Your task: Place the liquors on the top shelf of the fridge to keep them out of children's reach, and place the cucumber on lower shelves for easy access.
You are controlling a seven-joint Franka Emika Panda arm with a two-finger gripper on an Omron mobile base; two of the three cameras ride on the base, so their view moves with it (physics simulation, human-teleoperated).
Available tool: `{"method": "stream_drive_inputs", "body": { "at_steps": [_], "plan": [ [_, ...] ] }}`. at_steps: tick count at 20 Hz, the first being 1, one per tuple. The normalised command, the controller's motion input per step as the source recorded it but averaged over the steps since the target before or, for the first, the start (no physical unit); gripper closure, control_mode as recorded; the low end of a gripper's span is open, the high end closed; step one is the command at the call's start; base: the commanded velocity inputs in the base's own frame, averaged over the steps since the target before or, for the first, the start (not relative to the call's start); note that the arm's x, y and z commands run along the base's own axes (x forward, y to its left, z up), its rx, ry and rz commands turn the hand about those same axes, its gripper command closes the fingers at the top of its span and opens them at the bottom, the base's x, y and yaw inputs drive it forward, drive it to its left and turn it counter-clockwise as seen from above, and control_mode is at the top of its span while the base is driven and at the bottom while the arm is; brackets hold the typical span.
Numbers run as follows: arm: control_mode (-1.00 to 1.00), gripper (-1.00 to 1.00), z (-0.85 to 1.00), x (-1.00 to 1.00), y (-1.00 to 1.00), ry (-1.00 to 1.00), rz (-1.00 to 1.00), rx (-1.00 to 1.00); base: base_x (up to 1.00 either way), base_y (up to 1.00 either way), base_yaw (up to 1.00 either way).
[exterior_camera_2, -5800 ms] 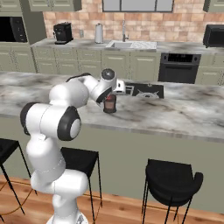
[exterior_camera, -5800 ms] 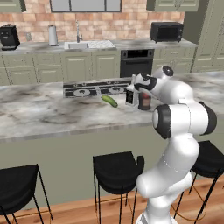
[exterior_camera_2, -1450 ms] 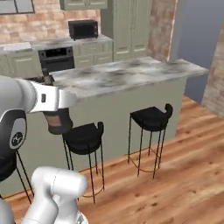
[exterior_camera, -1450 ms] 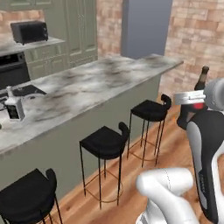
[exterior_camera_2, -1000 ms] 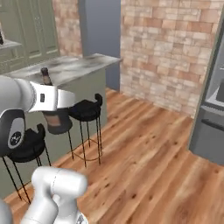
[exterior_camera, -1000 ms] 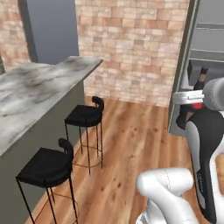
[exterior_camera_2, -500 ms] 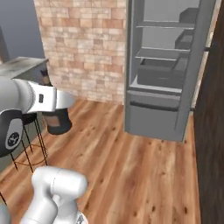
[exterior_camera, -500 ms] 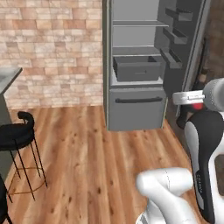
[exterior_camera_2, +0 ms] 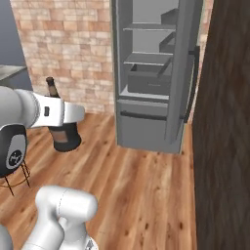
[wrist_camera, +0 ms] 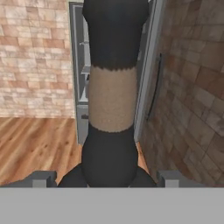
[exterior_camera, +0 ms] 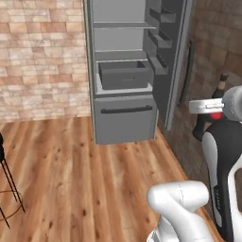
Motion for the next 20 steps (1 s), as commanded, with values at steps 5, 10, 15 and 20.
{"method": "stream_drive_inputs", "body": {
  "at_steps": [5,10,15,20],
  "plan": [
    [1.0,1.0,0.0,0.0,0.0,0.0,0.0,0.0,0.47,-0.01,0.0],
    [1.0,1.0,0.0,0.0,0.0,0.0,0.0,0.0,0.75,0.0,0.0],
    [1.0,1.0,0.0,0.0,0.0,0.0,0.0,0.0,0.89,0.0,0.0],
    [1.0,1.0,0.0,0.0,0.0,0.0,0.0,0.0,0.89,0.0,0.0]
  ]
}}
